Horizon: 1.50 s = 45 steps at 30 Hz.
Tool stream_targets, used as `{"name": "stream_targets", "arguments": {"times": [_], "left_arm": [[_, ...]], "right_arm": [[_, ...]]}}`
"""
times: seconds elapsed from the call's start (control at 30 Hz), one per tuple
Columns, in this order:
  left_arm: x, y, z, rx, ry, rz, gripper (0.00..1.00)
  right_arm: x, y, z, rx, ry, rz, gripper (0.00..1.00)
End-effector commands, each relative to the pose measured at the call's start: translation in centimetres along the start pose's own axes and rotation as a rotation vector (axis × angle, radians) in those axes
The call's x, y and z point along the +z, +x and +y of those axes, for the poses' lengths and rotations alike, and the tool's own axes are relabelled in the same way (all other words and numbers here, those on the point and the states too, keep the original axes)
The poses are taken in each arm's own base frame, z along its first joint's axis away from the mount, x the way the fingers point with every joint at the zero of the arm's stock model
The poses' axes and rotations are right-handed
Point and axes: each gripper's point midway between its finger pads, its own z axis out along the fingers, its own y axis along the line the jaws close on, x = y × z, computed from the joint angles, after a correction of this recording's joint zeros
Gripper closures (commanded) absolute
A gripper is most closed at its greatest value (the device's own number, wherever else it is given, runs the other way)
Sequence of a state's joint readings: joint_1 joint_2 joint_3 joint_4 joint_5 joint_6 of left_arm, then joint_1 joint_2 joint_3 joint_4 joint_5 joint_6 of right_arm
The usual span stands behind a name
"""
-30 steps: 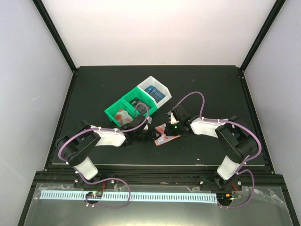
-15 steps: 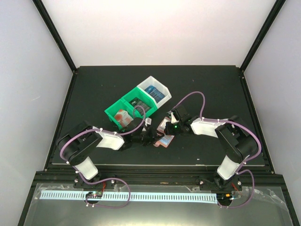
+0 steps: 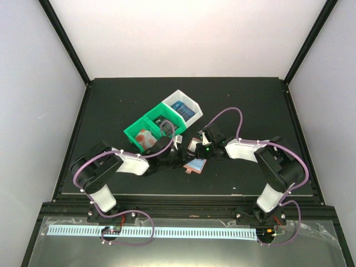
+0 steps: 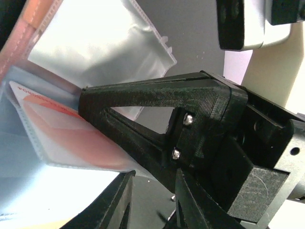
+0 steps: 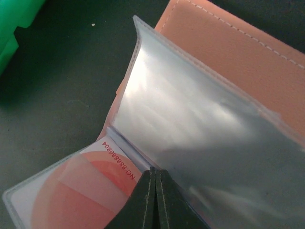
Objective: Put the credit cards into the card holder
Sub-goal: Insert the credit card into the card holder.
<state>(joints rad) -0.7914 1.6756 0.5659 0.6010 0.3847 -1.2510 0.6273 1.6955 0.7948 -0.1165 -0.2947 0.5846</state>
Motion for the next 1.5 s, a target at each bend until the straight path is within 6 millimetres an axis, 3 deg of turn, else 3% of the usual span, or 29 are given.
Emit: {"name": "stream_targets", "arguments": {"times": [0.0,0.3,0.6,0.8,1.0,1.23,1.47], "left_arm": [[0.6,-2.2,-0.1,0.116,-0.048,-0.086,0.73],[1.5,-3.3,-0.1,0.226,-0.063,-0.122,0.76],[2.5,-3.3,-0.4,0.266,-0.062,-0.095,0.76],[3.4,-3.1,-1.6,0.301,-0.028,-0.052,0.74],[4.7,-3.1,-2.6,0.311,0.009,-0.013,0.7],[6.1,-3.1,-4.2,0.342,0.045,0.027,0.63],[8.4,-2.5,-5.8,0.387,0.092,0.087,0.59]], "right_arm": [[-0.3,0.7,-1.3,0.014,0.075,0.037,0.95],[-1.3,-1.5,-1.5,0.051,0.084,0.003,0.94],[-4.0,-5.0,-3.1,0.085,0.168,-0.093,0.88],[-5.2,-5.3,-4.1,0.102,0.206,-0.136,0.83],[-7.7,-6.5,-4.8,0.131,0.244,-0.234,0.81],[-10.2,-6.6,-7.8,0.228,0.315,-0.325,0.77],[-12.5,-6.4,-9.3,0.287,0.347,-0.406,0.76]]}}
